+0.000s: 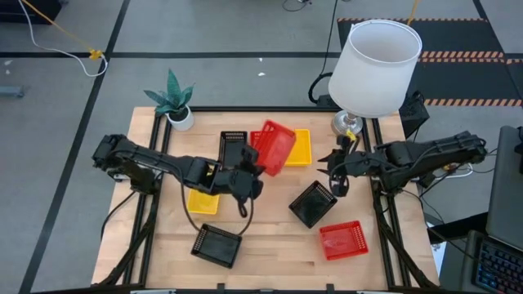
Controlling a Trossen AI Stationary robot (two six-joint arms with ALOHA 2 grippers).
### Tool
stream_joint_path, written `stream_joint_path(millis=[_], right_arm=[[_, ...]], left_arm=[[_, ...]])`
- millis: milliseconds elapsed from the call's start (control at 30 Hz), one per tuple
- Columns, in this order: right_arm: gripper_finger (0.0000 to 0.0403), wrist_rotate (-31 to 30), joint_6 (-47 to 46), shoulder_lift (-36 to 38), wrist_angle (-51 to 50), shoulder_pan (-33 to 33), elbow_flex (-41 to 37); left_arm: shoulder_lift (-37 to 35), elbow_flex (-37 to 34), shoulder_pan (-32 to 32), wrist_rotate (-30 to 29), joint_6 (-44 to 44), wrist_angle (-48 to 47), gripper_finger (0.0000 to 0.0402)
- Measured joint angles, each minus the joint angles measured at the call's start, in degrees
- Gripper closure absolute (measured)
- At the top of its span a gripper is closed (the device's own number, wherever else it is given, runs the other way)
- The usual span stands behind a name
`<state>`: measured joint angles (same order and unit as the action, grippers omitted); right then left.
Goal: Stack baskets by color
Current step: Stack the middle left red bin on the top left red bin
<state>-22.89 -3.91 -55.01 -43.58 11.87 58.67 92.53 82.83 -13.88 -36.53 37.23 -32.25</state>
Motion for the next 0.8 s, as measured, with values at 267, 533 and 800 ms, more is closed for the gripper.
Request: stream_joint_path(millis=[267, 533, 800], right_arm=[[0.0282, -4.39, -1.43, 1.73, -3.04, 1.89, 0.00], [0.0282, -4.39, -1.45, 2.00, -3.22, 1.91, 0.00], [0.0282, -4.37, -1.46, 1.97, -3.21, 1.91, 0.02]], left_arm=[[0.00, 0.00, 3.21, -2.71, -0.75, 8.71, 0.0394], [0.11, 0.00, 5.47, -7.67, -9.67, 9.83, 0.0391], [0.17, -2.70, 6.62, -8.54, -18.89, 9.81, 0.0387]])
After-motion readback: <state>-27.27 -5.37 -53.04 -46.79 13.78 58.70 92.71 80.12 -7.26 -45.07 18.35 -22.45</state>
